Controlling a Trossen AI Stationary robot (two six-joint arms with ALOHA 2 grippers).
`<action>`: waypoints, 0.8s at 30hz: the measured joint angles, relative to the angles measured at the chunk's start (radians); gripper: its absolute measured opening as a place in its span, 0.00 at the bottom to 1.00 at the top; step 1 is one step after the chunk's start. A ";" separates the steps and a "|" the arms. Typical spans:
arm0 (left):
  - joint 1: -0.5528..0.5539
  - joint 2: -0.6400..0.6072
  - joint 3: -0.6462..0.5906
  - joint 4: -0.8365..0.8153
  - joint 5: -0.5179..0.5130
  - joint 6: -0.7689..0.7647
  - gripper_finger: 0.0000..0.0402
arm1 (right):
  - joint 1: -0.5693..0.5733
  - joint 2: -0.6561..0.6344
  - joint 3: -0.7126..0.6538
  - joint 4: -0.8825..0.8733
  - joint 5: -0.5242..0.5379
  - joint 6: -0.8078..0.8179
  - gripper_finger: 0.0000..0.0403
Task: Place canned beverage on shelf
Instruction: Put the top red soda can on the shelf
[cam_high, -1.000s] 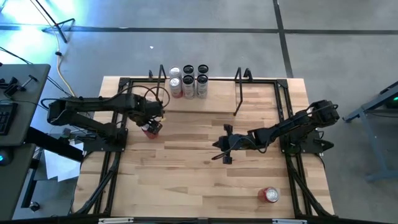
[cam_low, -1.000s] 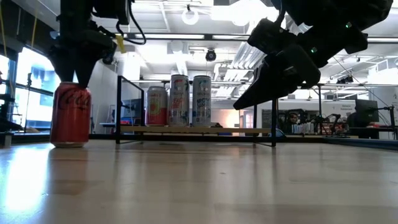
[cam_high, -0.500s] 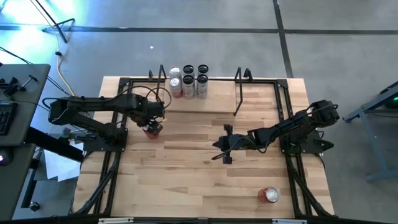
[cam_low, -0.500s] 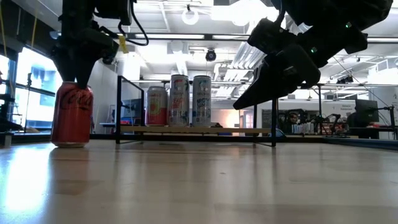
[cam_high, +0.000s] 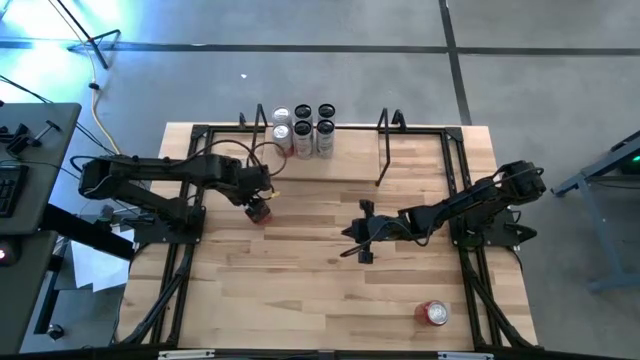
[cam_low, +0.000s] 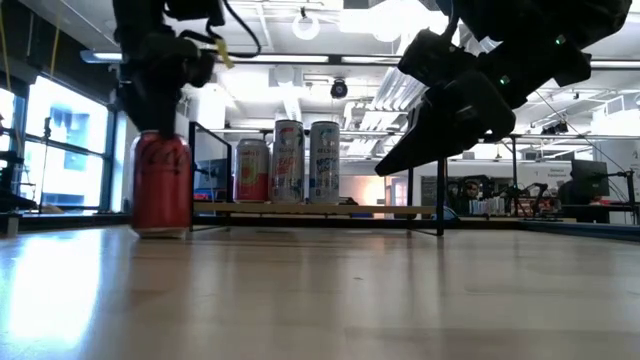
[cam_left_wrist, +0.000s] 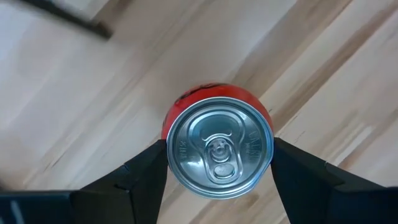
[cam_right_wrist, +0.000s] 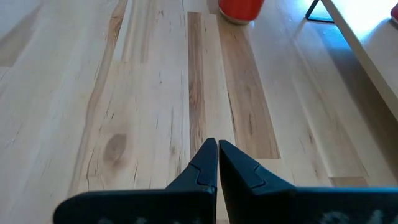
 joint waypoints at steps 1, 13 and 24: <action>-0.001 0.001 0.000 0.022 0.001 0.007 0.59 | 0.000 -0.003 0.000 -0.004 -0.001 0.000 0.00; -0.004 0.196 0.141 0.182 0.008 0.201 0.59 | 0.000 -0.165 0.000 -0.140 -0.006 0.000 0.00; -0.004 0.500 0.466 0.186 0.001 0.492 0.59 | 0.000 -0.293 0.000 -0.284 0.000 0.008 0.00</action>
